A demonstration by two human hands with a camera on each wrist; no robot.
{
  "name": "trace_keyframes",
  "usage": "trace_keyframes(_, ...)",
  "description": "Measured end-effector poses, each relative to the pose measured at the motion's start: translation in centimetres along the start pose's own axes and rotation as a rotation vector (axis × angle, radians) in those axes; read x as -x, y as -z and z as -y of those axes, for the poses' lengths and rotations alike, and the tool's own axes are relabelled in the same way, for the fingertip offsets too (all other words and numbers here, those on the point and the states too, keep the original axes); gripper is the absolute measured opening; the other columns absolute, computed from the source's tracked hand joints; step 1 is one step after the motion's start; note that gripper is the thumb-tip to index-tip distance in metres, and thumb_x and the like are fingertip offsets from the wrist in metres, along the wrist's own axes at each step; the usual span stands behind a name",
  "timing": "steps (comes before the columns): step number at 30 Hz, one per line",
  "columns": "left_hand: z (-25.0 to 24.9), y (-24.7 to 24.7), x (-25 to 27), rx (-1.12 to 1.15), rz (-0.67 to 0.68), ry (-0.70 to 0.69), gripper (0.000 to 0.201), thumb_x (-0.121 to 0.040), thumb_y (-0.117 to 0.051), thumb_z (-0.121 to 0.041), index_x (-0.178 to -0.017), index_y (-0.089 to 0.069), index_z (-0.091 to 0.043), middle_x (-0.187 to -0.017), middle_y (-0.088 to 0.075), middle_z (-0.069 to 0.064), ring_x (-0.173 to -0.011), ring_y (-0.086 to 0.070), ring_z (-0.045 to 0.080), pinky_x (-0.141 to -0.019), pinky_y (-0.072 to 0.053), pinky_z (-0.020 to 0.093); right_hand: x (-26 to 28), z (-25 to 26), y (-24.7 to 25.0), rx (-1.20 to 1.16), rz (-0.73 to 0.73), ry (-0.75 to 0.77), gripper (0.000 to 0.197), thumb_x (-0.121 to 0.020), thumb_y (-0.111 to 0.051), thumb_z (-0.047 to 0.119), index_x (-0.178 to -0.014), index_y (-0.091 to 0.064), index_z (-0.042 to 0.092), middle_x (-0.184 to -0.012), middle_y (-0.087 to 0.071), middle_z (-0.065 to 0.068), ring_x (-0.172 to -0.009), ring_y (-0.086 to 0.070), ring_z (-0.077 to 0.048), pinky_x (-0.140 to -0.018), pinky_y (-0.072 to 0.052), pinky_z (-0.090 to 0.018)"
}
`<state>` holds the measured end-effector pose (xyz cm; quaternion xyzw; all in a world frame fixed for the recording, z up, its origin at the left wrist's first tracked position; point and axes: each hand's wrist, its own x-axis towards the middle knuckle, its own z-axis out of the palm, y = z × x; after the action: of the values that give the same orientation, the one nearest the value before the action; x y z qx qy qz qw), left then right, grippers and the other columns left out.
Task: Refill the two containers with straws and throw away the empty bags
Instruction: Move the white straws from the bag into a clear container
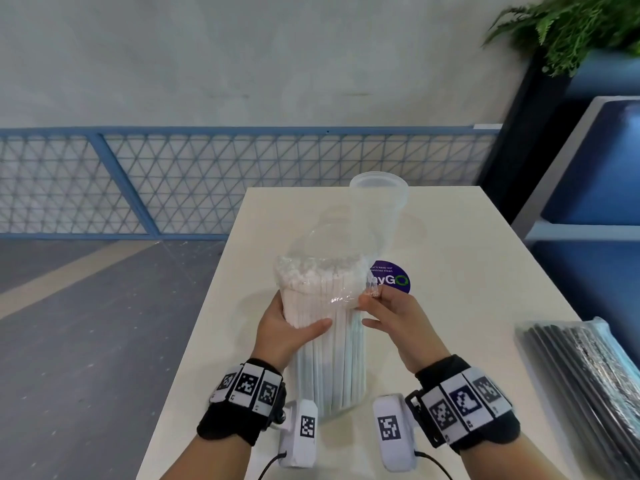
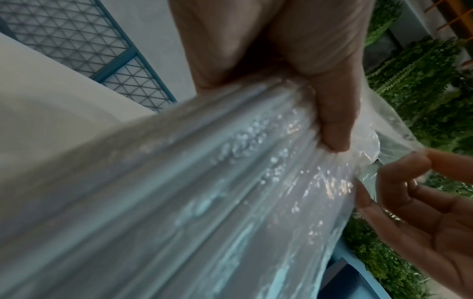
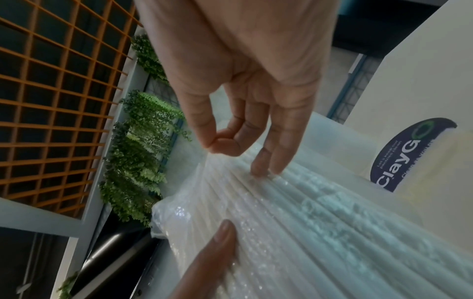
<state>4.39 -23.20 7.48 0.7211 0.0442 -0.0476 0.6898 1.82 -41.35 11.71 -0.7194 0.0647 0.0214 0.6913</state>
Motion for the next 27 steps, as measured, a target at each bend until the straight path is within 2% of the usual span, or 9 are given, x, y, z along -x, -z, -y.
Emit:
trace_keyframes(4,0.1,-0.1,-0.2,0.005,0.009,-0.002,0.078,-0.038,-0.087,-0.038,-0.109,-0.06,-0.023,-0.105,-0.071,-0.002,-0.099,-0.067,0.014,-0.09,-0.054,0.041,0.1,-0.1,0.2,-0.03,0.021,-0.008,0.008,-0.089,-0.057,0.013,-0.082,-0.061,0.01,-0.092,-0.068,-0.01,-0.103,-0.063,-0.026,-0.087,-0.051,-0.038)
trace_keyframes(6,0.1,0.0,-0.2,0.01,0.01,-0.001,0.078,-0.037,-0.087,-0.038,-0.108,-0.06,-0.023,-0.105,-0.07,-0.002,-0.099,-0.067,0.014,-0.089,-0.055,0.04,0.2,-0.3,0.2,-0.005,-0.005,0.065,0.007,-0.086,-0.062,0.012,-0.09,-0.057,0.014,-0.094,-0.068,-0.009,-0.1,-0.064,-0.026,-0.083,-0.052,-0.034)
trace_keyframes(9,0.1,0.3,-0.3,0.008,0.01,-0.006,0.079,-0.038,-0.088,-0.037,-0.109,-0.059,-0.021,-0.107,-0.07,0.0,-0.101,-0.066,0.015,-0.09,-0.054,0.041,0.5,-1.0,0.5,0.086,0.029,0.231,0.046,-0.077,-0.071,0.006,-0.11,-0.045,0.025,-0.099,-0.065,-0.001,-0.092,-0.067,-0.015,-0.082,-0.053,-0.023)
trace_keyframes(12,0.0,0.2,-0.2,-0.006,0.025,-0.014,0.075,-0.04,-0.089,-0.034,-0.108,-0.059,-0.022,-0.107,-0.07,-0.001,-0.101,-0.066,0.013,-0.09,-0.054,0.039,0.4,-1.9,0.0,0.458,-0.048,0.498,0.059,-0.073,-0.075,0.009,-0.112,-0.041,0.038,-0.108,-0.051,0.012,-0.094,-0.057,-0.002,-0.084,-0.044,-0.01)
trace_keyframes(14,-0.1,0.1,-0.2,-0.014,0.045,-0.021,0.078,-0.041,-0.088,-0.036,-0.111,-0.059,-0.022,-0.109,-0.07,-0.001,-0.104,-0.065,0.014,-0.091,-0.053,0.04,-0.2,-2.5,-0.3,0.725,-0.181,0.707,0.057,-0.072,-0.076,0.014,-0.116,-0.046,0.036,-0.11,-0.035,0.011,-0.097,-0.045,-0.008,-0.088,-0.039,-0.013)
trace_keyframes(16,-0.2,0.0,-0.3,-0.023,0.052,-0.024,0.08,-0.041,-0.088,-0.038,-0.113,-0.059,-0.021,-0.11,-0.069,-0.001,-0.105,-0.065,0.014,-0.092,-0.053,0.041,-0.9,-2.7,-0.6,0.89,-0.255,0.865,0.045,-0.075,-0.074,0.018,-0.113,-0.055,0.032,-0.113,-0.033,0.002,-0.099,-0.04,-0.018,-0.089,-0.042,-0.025)
trace_keyframes(19,-0.2,0.1,-0.3,-0.019,0.055,-0.015,0.08,-0.042,-0.089,-0.038,-0.114,-0.059,-0.02,-0.11,-0.07,0.0,-0.105,-0.065,0.015,-0.093,-0.052,0.044,-1.7,-1.9,-1.0,0.942,-0.292,1.021,0.011,-0.078,-0.07,0.019,-0.087,-0.069,0.025,-0.118,-0.039,-0.002,-0.102,-0.04,-0.025,-0.081,-0.05,-0.037)
trace_keyframes(22,-0.3,0.2,-0.3,-0.032,0.077,-0.022,0.08,-0.044,-0.089,-0.038,-0.116,-0.058,-0.021,-0.111,-0.069,0.001,-0.107,-0.064,0.017,-0.094,-0.051,0.046,-2.0,-0.5,-1.2,0.922,-0.283,1.092,0.011,-0.084,-0.063,0.021,-0.074,-0.068,0.022,-0.115,-0.045,0.004,-0.098,-0.042,-0.022,-0.075,-0.049,-0.042)
trace_keyframes(27,-0.4,0.4,-0.3,-0.07,0.079,-0.003,0.083,-0.038,-0.087,-0.04,-0.113,-0.057,-0.023,-0.11,-0.068,-0.002,-0.107,-0.062,0.015,-0.095,-0.051,0.042,-2.0,2.4,-1.7,0.769,-0.334,1.063,0.008,-0.085,-0.064,0.017,-0.079,-0.068,0.018,-0.106,-0.046,0.008,-0.09,-0.042,-0.016,-0.078,-0.043,-0.033)
